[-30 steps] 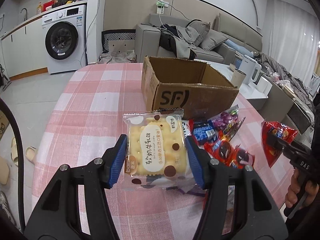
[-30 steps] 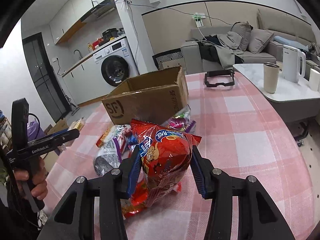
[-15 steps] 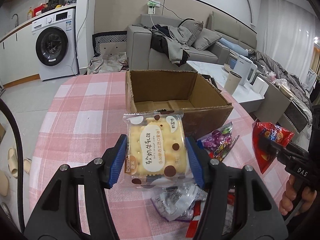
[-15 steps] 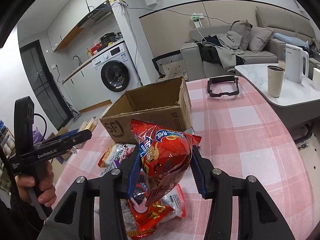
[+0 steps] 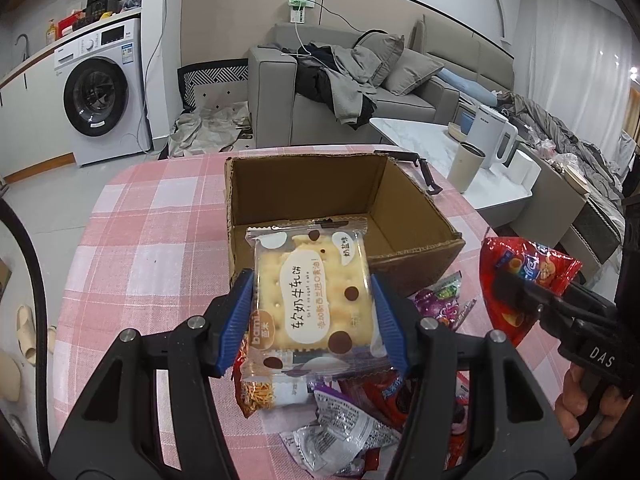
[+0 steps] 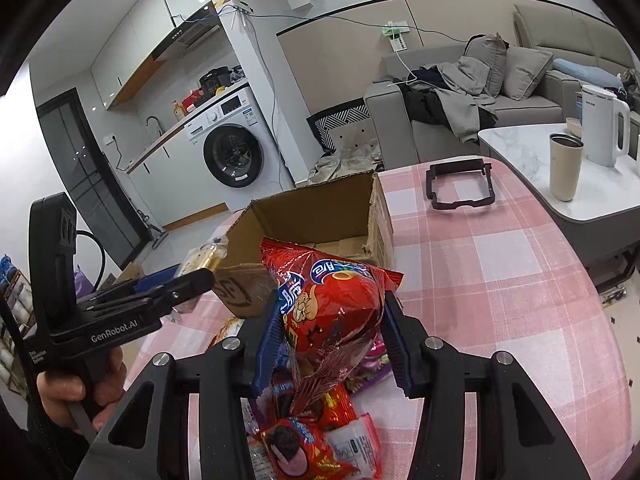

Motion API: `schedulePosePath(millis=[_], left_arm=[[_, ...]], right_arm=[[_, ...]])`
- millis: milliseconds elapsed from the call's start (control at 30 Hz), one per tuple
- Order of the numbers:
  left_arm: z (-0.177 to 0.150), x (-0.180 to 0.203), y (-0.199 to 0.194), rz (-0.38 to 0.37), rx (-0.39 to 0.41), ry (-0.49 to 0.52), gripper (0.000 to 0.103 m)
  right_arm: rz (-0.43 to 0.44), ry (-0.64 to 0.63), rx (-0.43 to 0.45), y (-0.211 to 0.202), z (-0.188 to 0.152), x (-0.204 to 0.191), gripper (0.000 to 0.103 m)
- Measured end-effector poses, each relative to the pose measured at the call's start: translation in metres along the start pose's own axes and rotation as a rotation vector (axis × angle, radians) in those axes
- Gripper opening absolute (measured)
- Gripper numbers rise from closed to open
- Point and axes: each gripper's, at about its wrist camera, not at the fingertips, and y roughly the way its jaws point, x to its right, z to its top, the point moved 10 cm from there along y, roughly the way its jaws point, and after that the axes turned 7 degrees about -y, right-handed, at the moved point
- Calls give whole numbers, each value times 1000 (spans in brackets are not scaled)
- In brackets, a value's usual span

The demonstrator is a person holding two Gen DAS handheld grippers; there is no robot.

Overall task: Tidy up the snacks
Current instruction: 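Carry both packs over the SF box and release them inside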

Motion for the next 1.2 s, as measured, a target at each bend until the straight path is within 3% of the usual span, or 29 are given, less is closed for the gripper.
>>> schedulePosePath(millis=[567, 833, 1200], left_arm=[[19, -17, 24, 26, -11, -38, 55], [22, -23, 34, 59, -8, -16, 55], [30, -27, 53, 96, -10, 2, 55]], right_arm=[[16, -40, 3, 30, 32, -17, 48], [67, -6, 47, 30, 51, -18, 48], [82, 13, 34, 49, 63, -17, 48]])
